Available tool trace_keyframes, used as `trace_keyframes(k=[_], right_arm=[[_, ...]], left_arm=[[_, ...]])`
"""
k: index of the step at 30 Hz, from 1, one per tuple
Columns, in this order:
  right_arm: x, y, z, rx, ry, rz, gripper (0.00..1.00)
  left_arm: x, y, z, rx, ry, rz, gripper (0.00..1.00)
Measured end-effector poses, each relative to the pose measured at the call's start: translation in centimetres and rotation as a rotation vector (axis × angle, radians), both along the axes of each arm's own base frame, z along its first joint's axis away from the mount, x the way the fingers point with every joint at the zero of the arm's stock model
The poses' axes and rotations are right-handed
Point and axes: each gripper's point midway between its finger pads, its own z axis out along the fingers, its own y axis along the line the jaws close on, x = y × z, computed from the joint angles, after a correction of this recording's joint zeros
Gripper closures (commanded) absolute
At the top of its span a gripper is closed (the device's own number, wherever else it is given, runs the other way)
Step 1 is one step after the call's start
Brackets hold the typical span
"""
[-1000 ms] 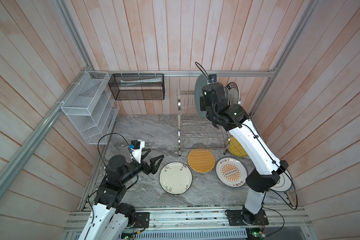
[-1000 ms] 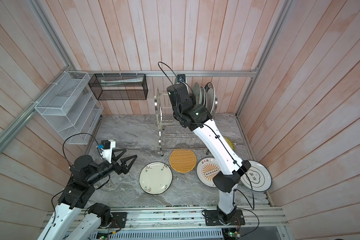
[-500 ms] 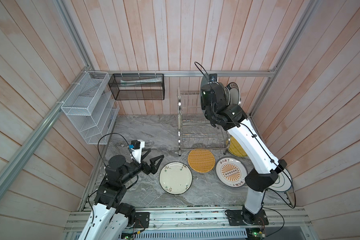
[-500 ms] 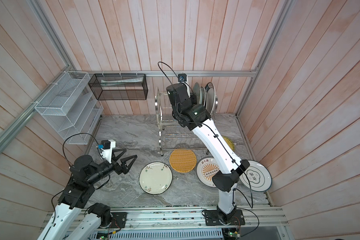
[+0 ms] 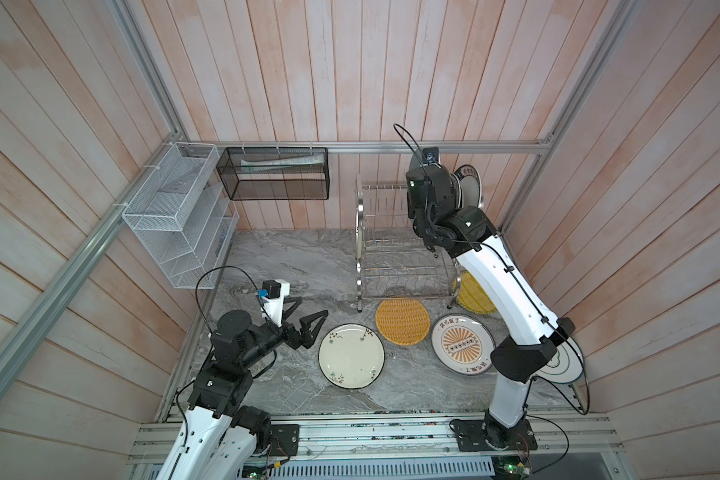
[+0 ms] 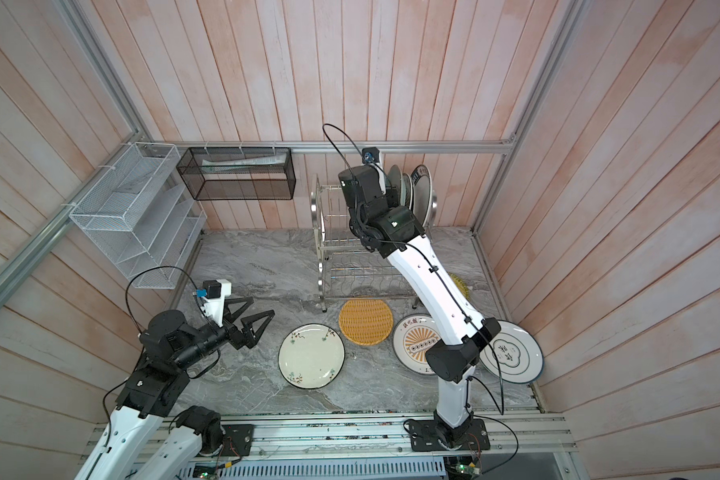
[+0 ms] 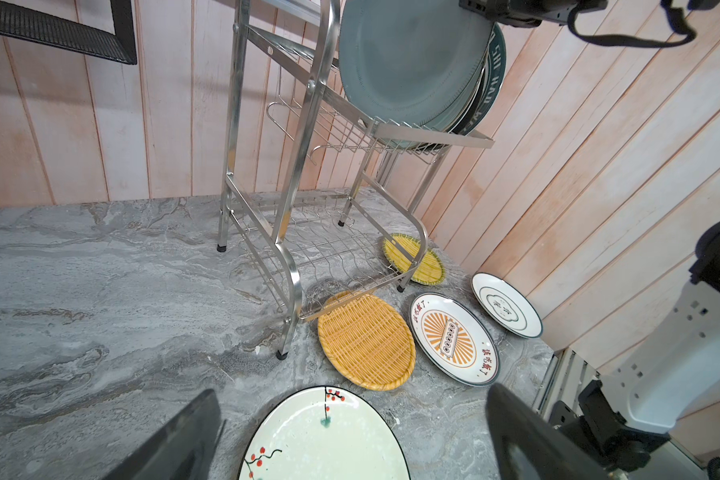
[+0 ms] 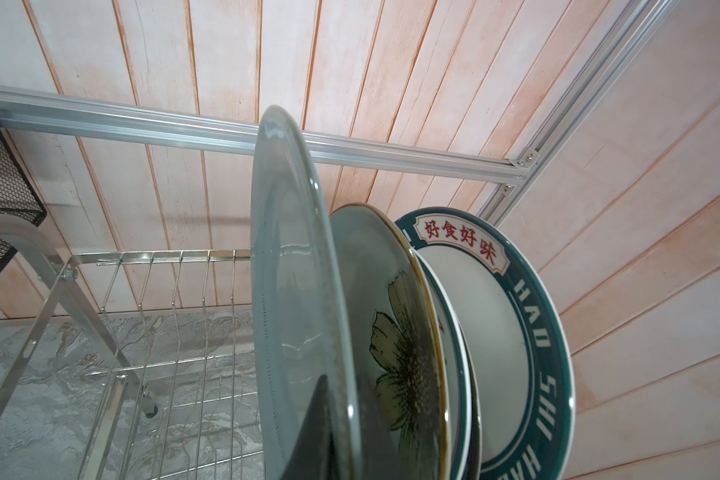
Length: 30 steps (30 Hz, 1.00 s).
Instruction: Load the plates into the dish rack
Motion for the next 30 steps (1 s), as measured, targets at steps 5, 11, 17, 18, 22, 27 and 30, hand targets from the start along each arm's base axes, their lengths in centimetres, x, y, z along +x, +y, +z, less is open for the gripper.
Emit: trace_keyframes(k=[5, 11, 17, 18, 22, 27, 30], right_arm=[[0.3, 0.2, -0.9, -0.004, 0.015, 0.002, 1.0], [0.3, 0.2, -0.8, 0.001, 0.009, 0.003, 1.0], [0.2, 0.4, -0.7, -0.011, 0.01, 0.015, 1.0], [0.2, 0.4, -0.6, -0.017, 0.011, 0.02, 1.0], [0.0, 0.4, -0.4, -0.024, 0.01, 0.025, 1.0], [-0.3, 0.0, 0.5, -0.043, -0.006, 0.029, 1.0], [-0.6, -0.1, 1.4, -0.052, -0.022, 0.033, 1.0]], left_arm=[[-0.1, -0.1, 0.0, -0.001, 0.0, -0.006, 0.0], [-0.1, -0.2, 0.0, -0.002, 0.002, -0.012, 0.0], [-0.1, -0.1, 0.0, -0.002, 0.002, -0.011, 0.0], [-0.1, -0.1, 0.0, -0.002, 0.002, -0.011, 0.0], [-0.1, -0.1, 0.0, -0.002, 0.002, -0.011, 0.0], [0.0, -0.2, -0.1, -0.001, 0.006, -0.011, 0.0], [0.0, -0.2, -0.2, 0.0, 0.01, -0.011, 0.0]])
